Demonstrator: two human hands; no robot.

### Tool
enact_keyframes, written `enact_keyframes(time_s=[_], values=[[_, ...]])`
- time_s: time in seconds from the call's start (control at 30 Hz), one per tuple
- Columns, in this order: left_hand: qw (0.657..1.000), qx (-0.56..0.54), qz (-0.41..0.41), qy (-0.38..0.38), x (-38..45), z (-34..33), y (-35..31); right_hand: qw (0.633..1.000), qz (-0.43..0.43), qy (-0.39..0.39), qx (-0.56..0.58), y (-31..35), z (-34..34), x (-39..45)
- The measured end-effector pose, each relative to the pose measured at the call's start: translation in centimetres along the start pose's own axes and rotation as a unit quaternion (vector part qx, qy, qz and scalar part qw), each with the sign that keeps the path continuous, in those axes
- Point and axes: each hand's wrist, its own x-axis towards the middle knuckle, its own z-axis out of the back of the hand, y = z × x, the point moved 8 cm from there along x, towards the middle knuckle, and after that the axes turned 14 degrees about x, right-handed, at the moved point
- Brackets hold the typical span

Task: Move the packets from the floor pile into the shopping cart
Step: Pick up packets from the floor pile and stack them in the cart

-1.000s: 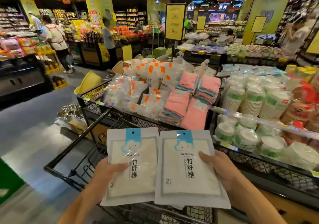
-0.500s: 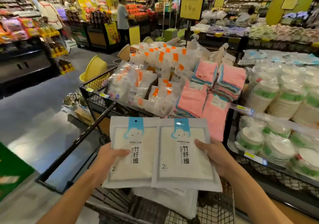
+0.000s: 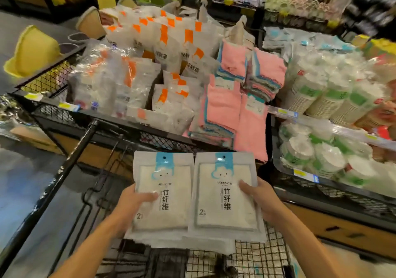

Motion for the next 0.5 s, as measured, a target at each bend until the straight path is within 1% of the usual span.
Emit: enact_keyframes(time_s=[0.13,0.3,0.4,0.5], values=[[0.998,0.016,0.058,0.020,5.4,0.5,5.0,0.998,-0.037,-0.057,-0.006,-5.0,2.1,3.3],[0.991,0.067,0.115,0.025,10.1,0.3,11.0,0.990,-0.098,-0.096,-0.029,-11.8,3.8,7.4],[0.988,0.087,0.125,0.034,12.4,-0.5,12.8,0.987,-0.111,-0.098,-0.062,-14.2,3.6,10.1],[0.985,0.109,0.132,0.027,14.3,-1.1,13.7,0.985,-0.122,-0.086,-0.087,-15.8,2.5,12.6]])
